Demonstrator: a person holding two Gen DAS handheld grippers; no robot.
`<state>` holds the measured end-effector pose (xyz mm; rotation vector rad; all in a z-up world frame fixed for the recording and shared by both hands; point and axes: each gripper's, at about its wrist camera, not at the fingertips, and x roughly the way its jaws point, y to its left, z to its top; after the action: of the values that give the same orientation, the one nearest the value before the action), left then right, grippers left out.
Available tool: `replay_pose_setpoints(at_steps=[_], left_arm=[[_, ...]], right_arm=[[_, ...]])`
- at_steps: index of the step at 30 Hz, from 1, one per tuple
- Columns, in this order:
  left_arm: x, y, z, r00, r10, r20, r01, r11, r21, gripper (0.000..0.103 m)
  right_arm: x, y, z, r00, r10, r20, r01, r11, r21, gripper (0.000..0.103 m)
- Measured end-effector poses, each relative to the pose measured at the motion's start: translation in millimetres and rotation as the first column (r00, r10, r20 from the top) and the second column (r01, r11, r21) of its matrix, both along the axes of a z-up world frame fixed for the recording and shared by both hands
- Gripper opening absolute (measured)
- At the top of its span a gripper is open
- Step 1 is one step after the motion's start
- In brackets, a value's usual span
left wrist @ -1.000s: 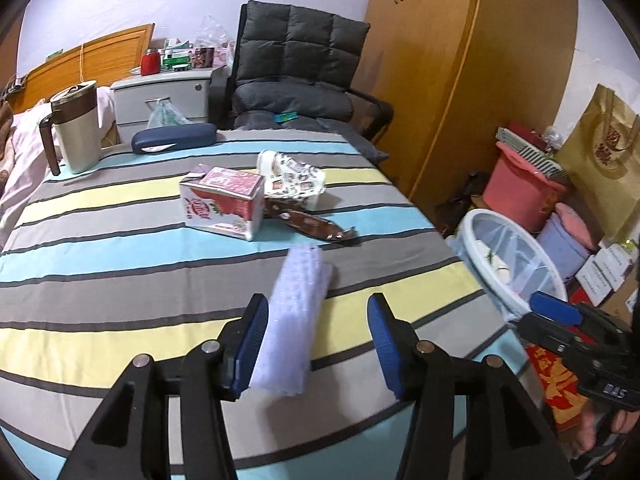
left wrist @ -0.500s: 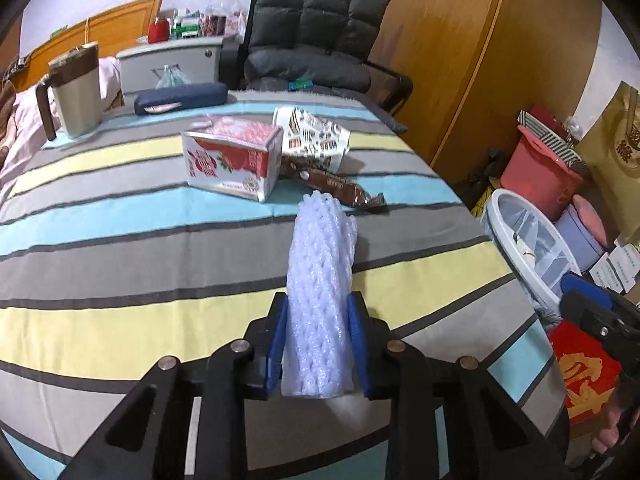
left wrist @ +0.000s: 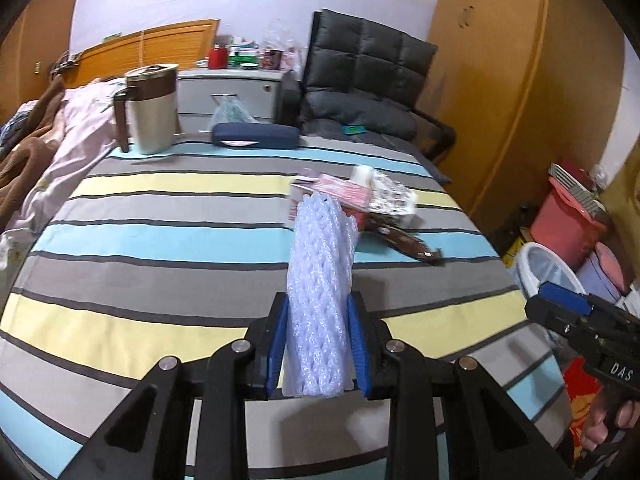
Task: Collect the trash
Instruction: 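Reach the right gripper to the brown wrapper and grasp it while the left holds the sleeve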
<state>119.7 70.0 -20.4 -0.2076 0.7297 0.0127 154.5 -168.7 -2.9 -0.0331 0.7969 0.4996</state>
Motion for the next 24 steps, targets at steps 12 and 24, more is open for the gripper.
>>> replay_pose_setpoints(at_steps=[12, 24], left_arm=[[3.1, 29.4, -18.0, 0.999, 0.032, -0.036, -0.033, 0.999, -0.024, 0.03], [7.0, 36.2, -25.4, 0.998, 0.015, -0.057, -0.019, 0.996, -0.083, 0.03]], right_arm=[[39.4, 33.7, -14.8, 0.998, 0.055, -0.038, -0.058, 0.996, -0.065, 0.057], [73.1, 49.9, -30.2, 0.994, 0.078, -0.07, -0.086, 0.989, -0.117, 0.057]])
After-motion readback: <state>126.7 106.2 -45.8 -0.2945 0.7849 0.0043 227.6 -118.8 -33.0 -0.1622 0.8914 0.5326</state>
